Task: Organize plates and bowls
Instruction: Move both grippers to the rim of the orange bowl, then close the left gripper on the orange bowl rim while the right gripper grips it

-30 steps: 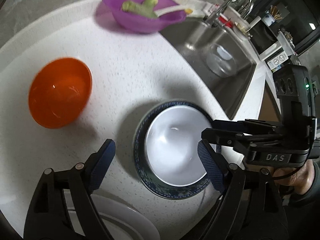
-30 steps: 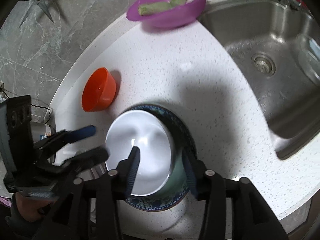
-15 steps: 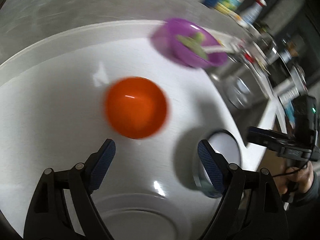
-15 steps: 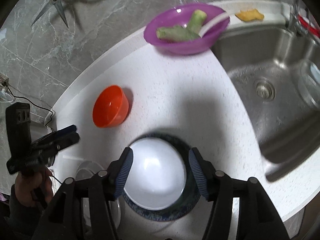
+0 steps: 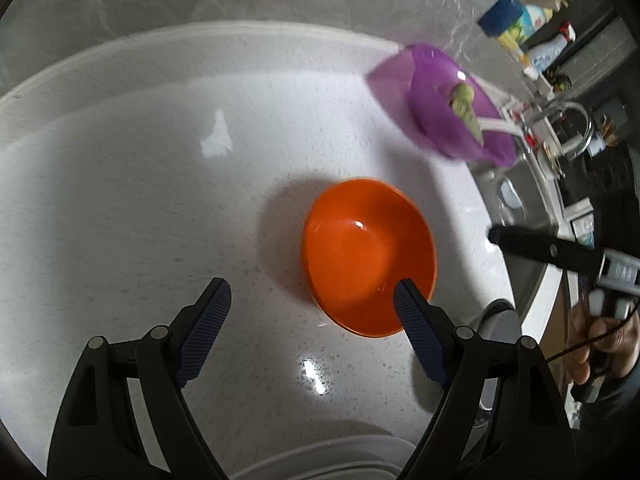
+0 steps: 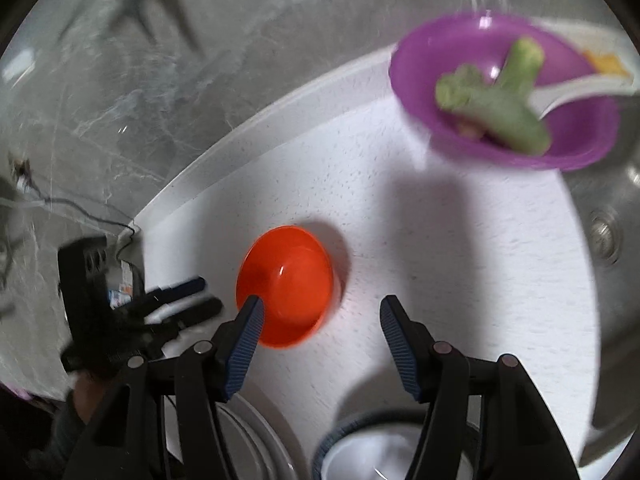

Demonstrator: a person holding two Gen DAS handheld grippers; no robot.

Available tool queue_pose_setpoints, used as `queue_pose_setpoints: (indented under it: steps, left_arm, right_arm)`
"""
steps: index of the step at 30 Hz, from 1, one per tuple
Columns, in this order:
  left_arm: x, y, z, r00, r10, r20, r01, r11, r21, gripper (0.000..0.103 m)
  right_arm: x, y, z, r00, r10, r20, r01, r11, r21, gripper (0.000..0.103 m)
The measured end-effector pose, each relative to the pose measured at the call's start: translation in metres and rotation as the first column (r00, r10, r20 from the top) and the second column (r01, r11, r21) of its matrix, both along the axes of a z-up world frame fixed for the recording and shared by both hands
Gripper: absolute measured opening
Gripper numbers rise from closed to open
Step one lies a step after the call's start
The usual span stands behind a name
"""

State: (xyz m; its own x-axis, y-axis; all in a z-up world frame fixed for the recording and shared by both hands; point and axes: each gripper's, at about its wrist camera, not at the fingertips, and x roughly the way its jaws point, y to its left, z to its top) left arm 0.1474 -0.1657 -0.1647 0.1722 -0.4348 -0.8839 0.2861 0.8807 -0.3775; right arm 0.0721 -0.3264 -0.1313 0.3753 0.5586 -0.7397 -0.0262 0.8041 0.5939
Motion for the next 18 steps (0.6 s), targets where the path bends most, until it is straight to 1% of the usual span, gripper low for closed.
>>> queue_pose_setpoints:
  steps: [2,5,9,11,12,13,14,15,16,18]
  left_arm:
    - [0.005,-0.007,-0.014,0.999,-0.022,-0.031,0.023,0.999,0.029,0.082]
    - [0.013,-0.015,-0.028,0.998,-0.021,-0.054,0.022,1.0,0.014,0.082]
    - [0.023,-0.016,-0.038,0.998,-0.008,-0.063,0.009,1.0,0.016,0.08]
    - [0.025,-0.018,-0.041,0.998,-0.017,-0.064,0.018,1.0,0.011,0.06]
    - [0.025,-0.018,-0.04,0.997,-0.024,-0.067,0.024,1.0,-0.002,0.056]
    - [0.026,-0.018,-0.04,0.997,-0.025,-0.067,0.025,1.0,-0.004,0.048]
    - [0.028,-0.018,-0.041,0.997,-0.026,-0.066,0.026,1.0,-0.004,0.047]
    - [0.032,-0.016,-0.04,0.997,-0.027,-0.069,0.026,1.0,-0.008,0.046]
    - [0.032,-0.016,-0.041,0.997,-0.028,-0.071,0.027,1.0,-0.015,0.044]
    - [0.032,-0.018,-0.042,0.996,-0.038,-0.077,0.036,0.999,-0.024,0.034]
  right_arm:
    - [0.009,0.005,-0.01,1.0,0.003,-0.028,-0.002,1.0,0.03,0.064]
    - [0.02,0.013,-0.022,0.998,0.018,-0.056,-0.017,1.0,0.02,0.063]
    - [0.024,0.016,-0.035,0.995,0.029,-0.095,-0.027,0.999,0.018,0.055]
    - [0.026,0.017,-0.04,0.994,0.031,-0.108,-0.029,0.999,0.018,0.051]
    - [0.027,0.016,-0.043,0.993,0.032,-0.118,-0.03,0.999,0.022,0.051]
    - [0.028,0.016,-0.047,0.991,0.034,-0.129,-0.03,0.999,0.029,0.048]
    - [0.028,0.016,-0.049,0.99,0.035,-0.136,-0.031,0.999,0.032,0.046]
    - [0.028,0.017,-0.052,0.989,0.036,-0.147,-0.031,0.999,0.039,0.046]
    - [0.029,0.017,-0.054,0.987,0.039,-0.153,-0.032,0.998,0.047,0.046]
    - [0.03,0.019,-0.057,0.985,0.046,-0.165,-0.038,0.998,0.048,0.043]
